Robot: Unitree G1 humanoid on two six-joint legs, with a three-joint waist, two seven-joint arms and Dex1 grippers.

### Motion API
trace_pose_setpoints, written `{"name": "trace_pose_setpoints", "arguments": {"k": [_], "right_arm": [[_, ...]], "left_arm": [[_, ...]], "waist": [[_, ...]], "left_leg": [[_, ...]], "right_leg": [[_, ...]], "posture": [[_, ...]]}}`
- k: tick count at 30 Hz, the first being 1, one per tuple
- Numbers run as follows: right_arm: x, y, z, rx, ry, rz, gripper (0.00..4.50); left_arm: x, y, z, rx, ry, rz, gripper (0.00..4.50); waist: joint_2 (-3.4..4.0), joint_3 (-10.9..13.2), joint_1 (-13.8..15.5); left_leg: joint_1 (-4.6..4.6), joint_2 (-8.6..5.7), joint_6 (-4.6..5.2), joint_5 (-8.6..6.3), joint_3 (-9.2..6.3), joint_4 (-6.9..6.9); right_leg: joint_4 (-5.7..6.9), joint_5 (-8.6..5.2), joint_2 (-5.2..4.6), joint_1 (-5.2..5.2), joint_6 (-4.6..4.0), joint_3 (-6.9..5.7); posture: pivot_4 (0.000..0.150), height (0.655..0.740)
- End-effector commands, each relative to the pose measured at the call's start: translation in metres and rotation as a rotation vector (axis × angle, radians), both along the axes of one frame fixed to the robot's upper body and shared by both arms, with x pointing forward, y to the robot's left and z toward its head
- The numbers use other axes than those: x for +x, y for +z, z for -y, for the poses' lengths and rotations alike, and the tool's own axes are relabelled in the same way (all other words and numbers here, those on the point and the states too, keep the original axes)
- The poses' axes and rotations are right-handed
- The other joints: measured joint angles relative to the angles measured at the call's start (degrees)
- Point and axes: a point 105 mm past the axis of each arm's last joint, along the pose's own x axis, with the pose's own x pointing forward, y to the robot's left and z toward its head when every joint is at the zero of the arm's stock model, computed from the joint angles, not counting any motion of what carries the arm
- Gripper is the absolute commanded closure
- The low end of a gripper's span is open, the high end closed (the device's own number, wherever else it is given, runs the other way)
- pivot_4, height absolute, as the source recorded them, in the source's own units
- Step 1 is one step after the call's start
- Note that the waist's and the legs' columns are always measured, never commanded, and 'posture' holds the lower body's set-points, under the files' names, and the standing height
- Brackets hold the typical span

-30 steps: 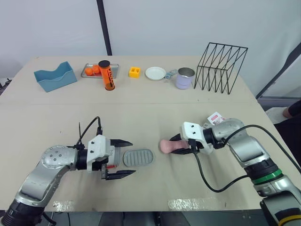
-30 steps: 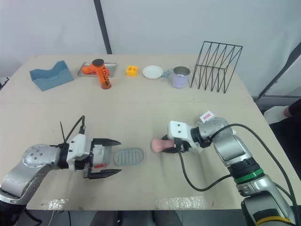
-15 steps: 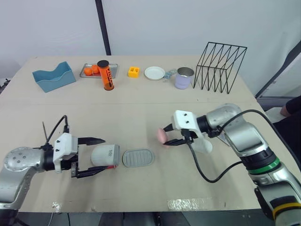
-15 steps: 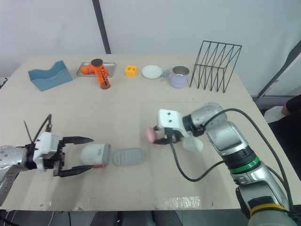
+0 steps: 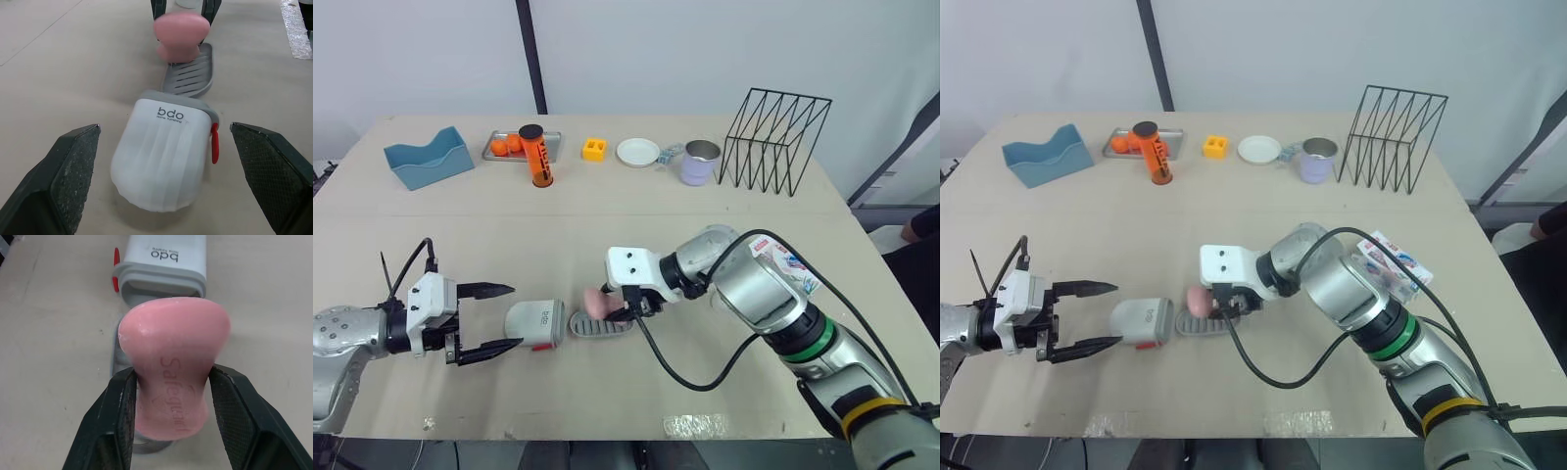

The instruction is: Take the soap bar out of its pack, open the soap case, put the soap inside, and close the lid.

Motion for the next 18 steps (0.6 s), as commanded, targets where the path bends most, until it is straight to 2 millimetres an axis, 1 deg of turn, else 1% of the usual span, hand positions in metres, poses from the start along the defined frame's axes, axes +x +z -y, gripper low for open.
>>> {"name": "trace_pose_setpoints", "arguments": {"k": [1,8,18], "right_arm": [[-0.001,0.006,-0.005,-0.012,0.022,0.063,2.22],[-0.004,0.001,-0.007,-0.027,0.025,0.045,2.22],[-0.011,-0.009,-0.006,-0.042,-0.01,-0.038,2.22]], "left_arm": [[0.004,0.006,0.001,0.003,-0.001,0.026,0.0],[0.005,0.004,0.005,-0.005,-0.008,0.018,0.0],[0.001,0.0,0.01,0.003,-0.038,0.016,0.0]], "waist": [[0.0,0.0,-0.01],[0.0,0.0,-0.02],[0.0,0.0,-0.02]], "left_leg": [[-0.01,0.0,0.0,0.0,0.0,0.0],[-0.01,0.01,0.0,0.0,0.01,-0.01],[-0.02,0.01,0.0,0.0,0.01,-0.02]], "right_leg": [[0.0,0.0,0.0,-0.02,0.0,0.0],[0.0,0.0,0.0,-0.04,0.0,0.01],[0.0,0.0,0.0,-0.04,0.0,0.0]], "posture": [[0.15,0.74],[0.15,0.74],[0.15,0.74]]}}
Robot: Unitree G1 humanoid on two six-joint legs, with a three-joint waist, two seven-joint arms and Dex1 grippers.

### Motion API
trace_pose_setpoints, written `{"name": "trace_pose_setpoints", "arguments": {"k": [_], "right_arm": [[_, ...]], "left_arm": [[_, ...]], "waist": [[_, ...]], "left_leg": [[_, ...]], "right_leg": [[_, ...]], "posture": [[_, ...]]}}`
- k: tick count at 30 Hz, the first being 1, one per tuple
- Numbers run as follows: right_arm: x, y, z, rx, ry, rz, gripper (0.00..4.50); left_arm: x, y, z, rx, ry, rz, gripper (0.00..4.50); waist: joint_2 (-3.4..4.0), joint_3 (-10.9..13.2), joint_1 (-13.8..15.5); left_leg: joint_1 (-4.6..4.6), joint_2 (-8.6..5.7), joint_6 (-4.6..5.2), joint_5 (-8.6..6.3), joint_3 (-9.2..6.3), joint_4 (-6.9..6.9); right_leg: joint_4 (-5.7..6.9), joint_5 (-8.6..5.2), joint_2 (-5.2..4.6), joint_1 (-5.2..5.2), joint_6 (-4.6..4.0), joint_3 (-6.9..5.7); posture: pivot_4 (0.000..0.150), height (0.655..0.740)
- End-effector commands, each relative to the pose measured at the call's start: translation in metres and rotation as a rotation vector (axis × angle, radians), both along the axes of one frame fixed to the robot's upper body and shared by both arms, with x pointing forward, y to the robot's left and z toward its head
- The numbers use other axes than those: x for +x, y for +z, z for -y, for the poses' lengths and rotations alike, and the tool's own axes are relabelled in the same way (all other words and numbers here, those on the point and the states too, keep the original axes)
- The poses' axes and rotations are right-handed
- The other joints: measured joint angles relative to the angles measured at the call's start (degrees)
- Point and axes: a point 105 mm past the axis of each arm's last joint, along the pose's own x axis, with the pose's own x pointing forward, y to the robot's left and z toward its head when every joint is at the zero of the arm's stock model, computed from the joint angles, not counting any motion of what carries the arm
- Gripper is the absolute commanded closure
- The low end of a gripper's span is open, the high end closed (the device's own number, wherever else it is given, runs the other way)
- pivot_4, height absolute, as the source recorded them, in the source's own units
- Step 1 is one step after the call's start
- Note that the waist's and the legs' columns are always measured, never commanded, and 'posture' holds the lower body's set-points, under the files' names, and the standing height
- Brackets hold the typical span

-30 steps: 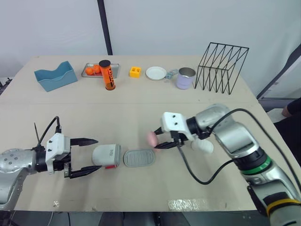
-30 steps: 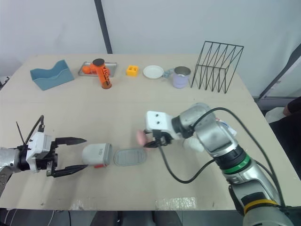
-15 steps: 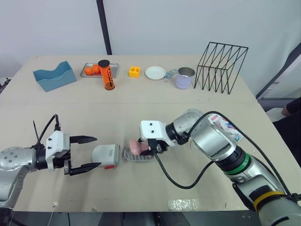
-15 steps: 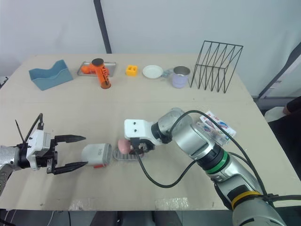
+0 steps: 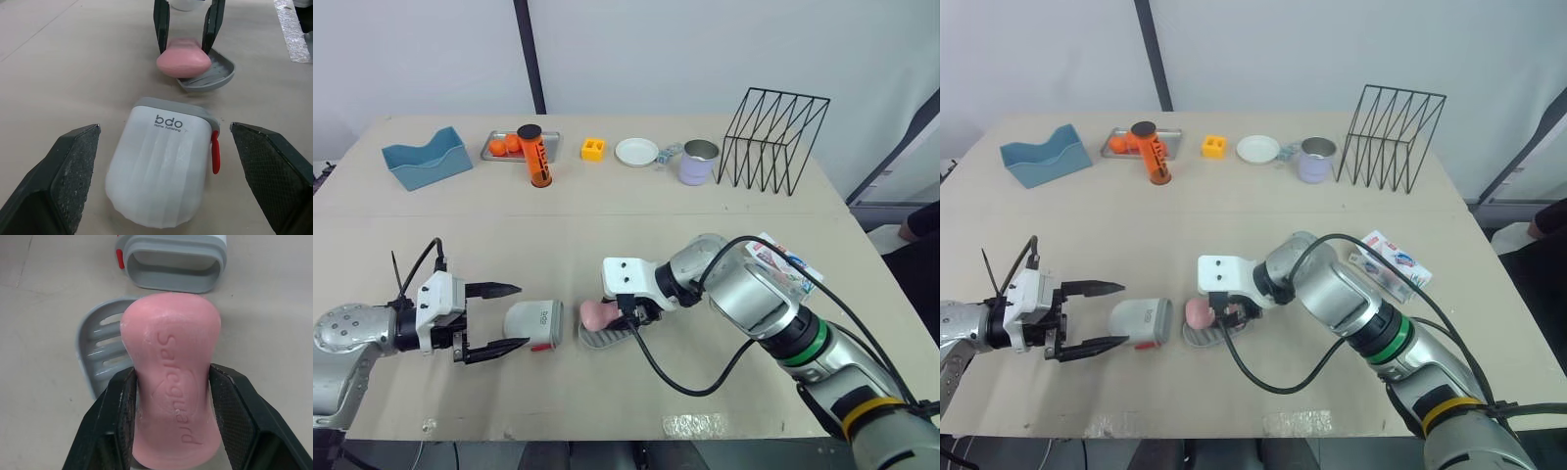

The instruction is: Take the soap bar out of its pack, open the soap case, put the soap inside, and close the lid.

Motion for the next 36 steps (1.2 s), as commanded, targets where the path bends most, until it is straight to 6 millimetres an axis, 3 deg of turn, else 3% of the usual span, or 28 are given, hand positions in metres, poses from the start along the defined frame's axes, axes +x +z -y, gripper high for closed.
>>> {"name": "trace_pose_setpoints", "arguments": {"k": [1,10,33,36], "right_arm": [[-0.008,0.008,-0.005,0.018,0.033,0.018,2.22],[-0.021,0.007,0.001,0.002,0.141,-0.002,2.22],[-0.018,0.0,-0.002,-0.044,0.272,0.069,2.22],[-0.018,0.003,-0.004,-0.028,0.276,0.066,1.5]], "left_arm": [[-0.002,0.004,0.002,0.01,-0.018,0.029,0.0],[-0.002,0.003,0.004,0.008,-0.024,0.024,0.0],[0.0,0.003,0.008,0.006,-0.015,0.025,0.0],[0.0,0.003,0.008,0.007,-0.016,0.023,0.0]], "waist": [[0.0,0.0,0.0],[0.0,0.0,0.0],[-0.01,0.01,0.01],[-0.01,0.01,0.01]], "left_leg": [[0.0,0.0,0.0,0.0,0.0,0.0],[0.0,-0.01,0.0,0.0,0.0,0.0],[0.0,0.0,0.0,0.0,0.01,-0.01],[0.0,0.01,0.0,0.0,0.01,-0.02]], "right_leg": [[0.0,0.0,0.0,0.0,0.0,0.0],[-0.01,-0.01,0.0,0.0,0.01,0.0],[-0.02,-0.01,0.0,-0.01,0.02,0.0],[-0.02,-0.01,0.0,-0.01,0.02,0.0]], "posture": [[0.15,0.74],[0.15,0.74],[0.15,0.74],[0.15,0.74]]}}
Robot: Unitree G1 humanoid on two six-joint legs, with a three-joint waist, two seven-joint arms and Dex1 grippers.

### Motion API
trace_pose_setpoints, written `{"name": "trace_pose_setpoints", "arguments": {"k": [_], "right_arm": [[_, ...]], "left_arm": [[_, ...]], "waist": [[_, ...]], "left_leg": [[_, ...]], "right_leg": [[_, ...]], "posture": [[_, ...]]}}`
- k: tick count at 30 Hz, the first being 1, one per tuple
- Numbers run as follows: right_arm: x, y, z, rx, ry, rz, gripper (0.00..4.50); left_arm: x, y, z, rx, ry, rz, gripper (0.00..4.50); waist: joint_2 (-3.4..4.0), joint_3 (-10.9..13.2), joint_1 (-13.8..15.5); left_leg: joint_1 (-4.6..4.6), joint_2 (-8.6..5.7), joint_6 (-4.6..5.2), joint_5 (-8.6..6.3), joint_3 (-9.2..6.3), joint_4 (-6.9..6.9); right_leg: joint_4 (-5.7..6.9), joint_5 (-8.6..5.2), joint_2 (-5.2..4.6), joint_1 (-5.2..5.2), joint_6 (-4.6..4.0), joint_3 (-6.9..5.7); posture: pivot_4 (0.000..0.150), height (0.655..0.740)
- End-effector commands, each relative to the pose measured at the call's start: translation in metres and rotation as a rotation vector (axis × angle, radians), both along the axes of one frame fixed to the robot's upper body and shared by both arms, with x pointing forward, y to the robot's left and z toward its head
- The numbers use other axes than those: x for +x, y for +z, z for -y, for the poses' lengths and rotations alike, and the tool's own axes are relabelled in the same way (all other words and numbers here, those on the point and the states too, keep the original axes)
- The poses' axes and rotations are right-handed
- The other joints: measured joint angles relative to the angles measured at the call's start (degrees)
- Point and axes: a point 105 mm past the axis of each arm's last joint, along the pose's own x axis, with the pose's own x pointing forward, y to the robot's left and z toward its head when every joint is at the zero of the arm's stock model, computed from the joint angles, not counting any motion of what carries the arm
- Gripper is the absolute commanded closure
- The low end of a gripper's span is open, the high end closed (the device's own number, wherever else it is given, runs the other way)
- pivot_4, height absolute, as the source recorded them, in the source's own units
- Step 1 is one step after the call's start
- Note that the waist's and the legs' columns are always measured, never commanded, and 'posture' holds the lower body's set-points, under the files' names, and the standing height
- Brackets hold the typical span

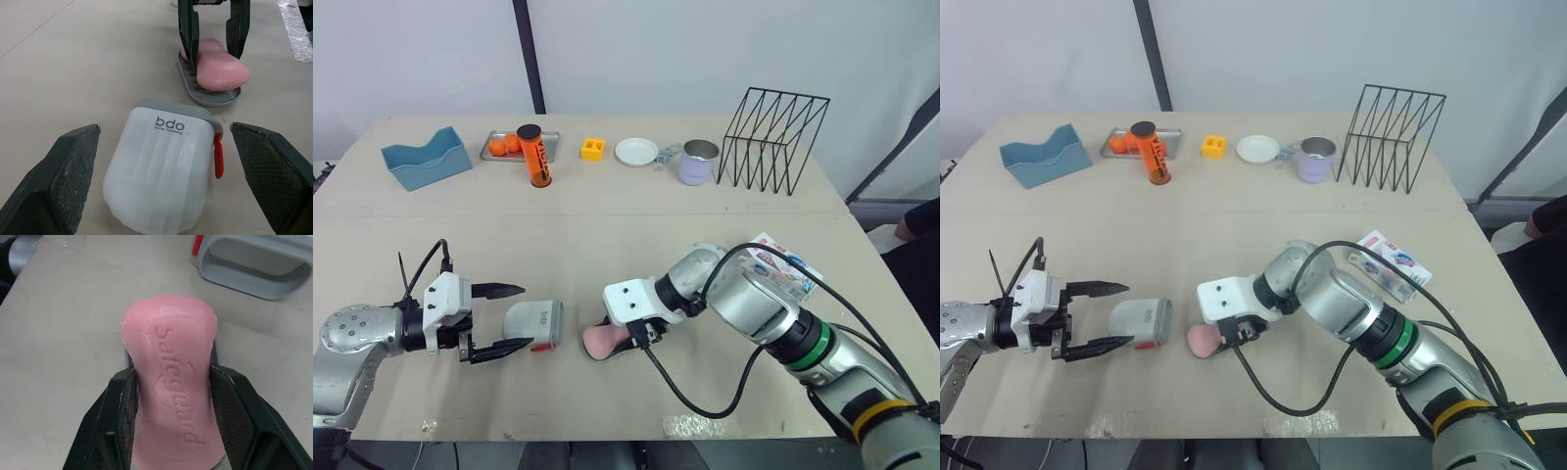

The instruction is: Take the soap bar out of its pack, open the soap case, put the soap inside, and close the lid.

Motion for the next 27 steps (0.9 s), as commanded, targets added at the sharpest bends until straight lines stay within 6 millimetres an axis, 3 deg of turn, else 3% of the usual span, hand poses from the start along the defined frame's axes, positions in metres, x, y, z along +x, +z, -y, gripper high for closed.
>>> {"name": "trace_pose_setpoints", "arguments": {"k": [1,4,9,16,27], "right_arm": [[0.001,0.015,-0.005,0.043,0.028,0.032,1.09],[0.001,0.021,-0.006,0.067,0.036,0.04,0.06],[0.0,0.034,-0.007,0.131,0.037,0.035,0.06],[0.01,0.053,0.006,0.347,-0.015,0.005,0.06],[-0.001,0.037,0.04,0.397,0.035,0.002,0.06]], "left_arm": [[-0.002,0.004,0.004,0.008,-0.021,0.019,0.0],[-0.003,0.004,0.004,0.009,-0.023,0.018,0.0],[-0.002,0.005,0.006,0.007,-0.028,0.019,0.0],[-0.002,0.008,0.007,0.002,-0.038,0.017,0.0],[0.002,0.004,-0.01,0.11,-0.054,0.019,0.0]], "waist": [[0.0,0.0,0.0],[0.0,0.0,0.0],[0.0,0.0,0.0],[-0.02,0.0,0.01],[-0.03,0.02,0.01]], "left_leg": [[0.0,0.0,0.0,0.0,0.0,0.0],[0.0,-0.01,0.0,0.0,0.0,0.0],[0.0,-0.01,0.0,0.0,0.0,0.0],[0.0,-0.01,0.0,0.0,0.0,0.0],[0.01,0.0,0.0,0.0,0.02,-0.02]], "right_leg": [[0.0,0.0,0.0,0.0,0.0,0.0],[0.0,0.0,-0.01,0.0,0.0,0.0],[0.0,0.0,0.0,0.0,0.0,-0.01],[-0.02,0.0,0.0,0.02,0.0,-0.01],[-0.05,0.0,0.02,0.03,0.0,0.01]], "posture": [[0.15,0.74],[0.15,0.74],[0.15,0.74],[0.15,0.74],[0.15,0.74]]}}
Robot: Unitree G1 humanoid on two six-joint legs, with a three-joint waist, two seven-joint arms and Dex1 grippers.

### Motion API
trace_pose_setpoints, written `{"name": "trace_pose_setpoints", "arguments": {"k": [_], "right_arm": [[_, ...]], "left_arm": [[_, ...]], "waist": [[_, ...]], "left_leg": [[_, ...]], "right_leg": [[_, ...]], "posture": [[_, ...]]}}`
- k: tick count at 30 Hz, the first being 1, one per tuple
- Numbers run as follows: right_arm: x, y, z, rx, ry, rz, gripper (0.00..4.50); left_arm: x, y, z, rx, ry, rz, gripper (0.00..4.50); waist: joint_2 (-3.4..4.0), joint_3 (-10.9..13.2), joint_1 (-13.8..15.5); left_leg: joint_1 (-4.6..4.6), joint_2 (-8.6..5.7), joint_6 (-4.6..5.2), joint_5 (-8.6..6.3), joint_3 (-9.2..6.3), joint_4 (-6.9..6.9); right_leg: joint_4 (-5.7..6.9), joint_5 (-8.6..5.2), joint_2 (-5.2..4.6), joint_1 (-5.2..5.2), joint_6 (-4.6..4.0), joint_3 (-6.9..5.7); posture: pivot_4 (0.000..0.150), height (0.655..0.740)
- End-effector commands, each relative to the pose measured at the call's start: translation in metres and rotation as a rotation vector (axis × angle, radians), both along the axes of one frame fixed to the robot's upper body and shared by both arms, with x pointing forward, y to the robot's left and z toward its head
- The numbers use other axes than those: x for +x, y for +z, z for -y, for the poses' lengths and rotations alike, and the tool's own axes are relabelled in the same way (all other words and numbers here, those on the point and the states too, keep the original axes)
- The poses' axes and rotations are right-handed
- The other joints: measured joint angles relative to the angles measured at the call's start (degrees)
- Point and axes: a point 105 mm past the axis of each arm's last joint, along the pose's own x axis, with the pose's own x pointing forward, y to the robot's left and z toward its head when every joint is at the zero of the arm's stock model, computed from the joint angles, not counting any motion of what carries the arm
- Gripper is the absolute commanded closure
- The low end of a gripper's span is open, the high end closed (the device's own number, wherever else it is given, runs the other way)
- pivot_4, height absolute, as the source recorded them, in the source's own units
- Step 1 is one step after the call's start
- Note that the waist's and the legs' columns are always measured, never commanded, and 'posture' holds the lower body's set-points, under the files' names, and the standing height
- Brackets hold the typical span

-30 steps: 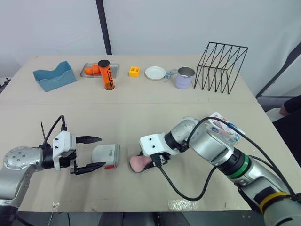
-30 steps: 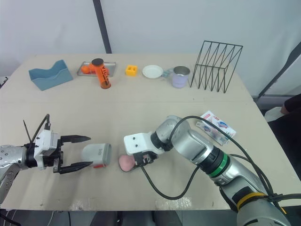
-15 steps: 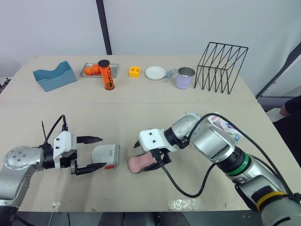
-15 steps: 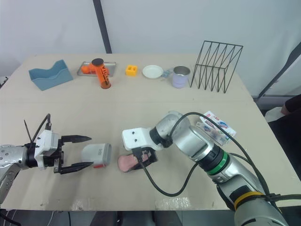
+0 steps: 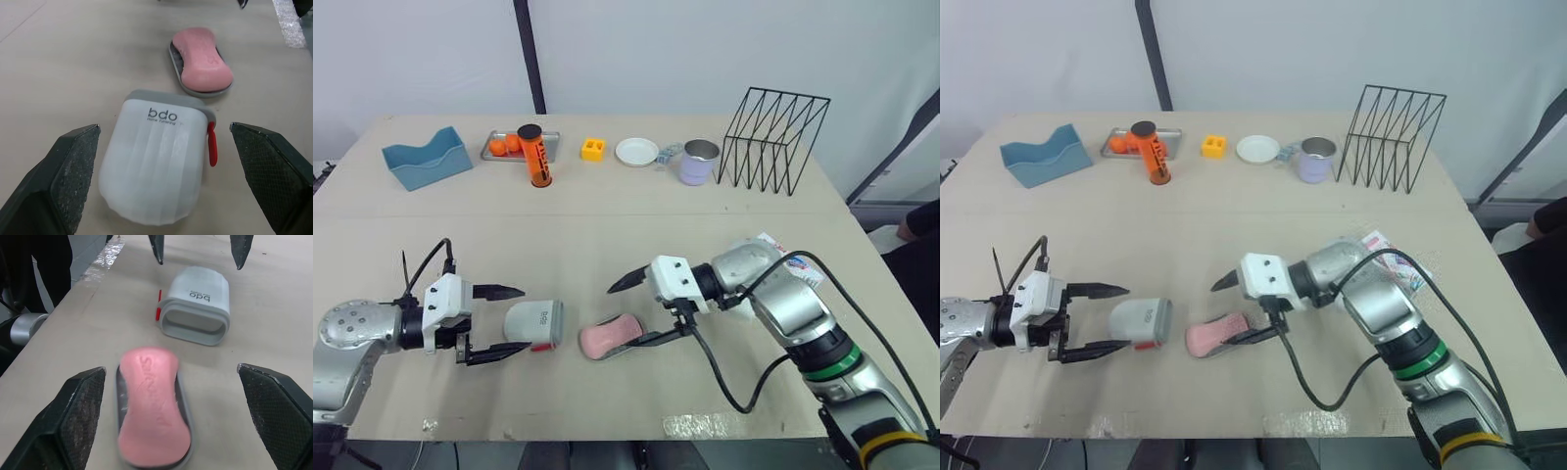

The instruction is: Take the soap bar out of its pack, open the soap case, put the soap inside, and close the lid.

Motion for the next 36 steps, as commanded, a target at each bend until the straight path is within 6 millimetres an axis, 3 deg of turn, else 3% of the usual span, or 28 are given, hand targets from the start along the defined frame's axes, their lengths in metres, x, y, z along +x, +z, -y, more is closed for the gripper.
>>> {"name": "trace_pose_setpoints", "arguments": {"k": [1,8,18,36], "right_arm": [[-0.005,0.01,0.007,0.035,0.04,0.041,0.06],[-0.006,0.008,0.013,0.028,0.052,0.058,0.06],[-0.006,0.007,0.015,0.021,0.044,0.066,0.06],[-0.009,0.007,0.015,0.029,0.03,0.061,0.06]], "left_arm": [[0.002,0.005,-0.007,0.048,-0.011,0.02,0.0],[0.0,-0.006,-0.012,0.124,-0.064,-0.011,0.0],[0.015,-0.015,-0.004,0.131,-0.079,-0.017,0.0],[0.016,-0.027,0.001,0.142,-0.096,-0.005,0.0]], "waist": [[0.0,0.0,-0.01],[0.0,0.0,0.01],[0.0,0.0,0.02],[0.0,0.0,0.01]], "left_leg": [[0.0,0.0,0.0,0.0,0.0,0.0],[0.0,0.0,0.0,0.0,0.03,-0.01],[-0.01,-0.01,0.0,0.0,0.02,-0.01],[-0.01,-0.01,0.0,0.0,0.02,0.0]], "right_leg": [[0.0,0.0,0.0,0.0,0.01,0.01],[0.0,0.0,0.0,0.0,0.0,0.03],[0.0,-0.04,0.02,0.0,0.07,0.04],[0.02,-0.01,0.02,0.0,0.02,0.04]], "posture": [[0.15,0.74],[0.15,0.74],[0.15,0.74],[0.15,0.74]]}}
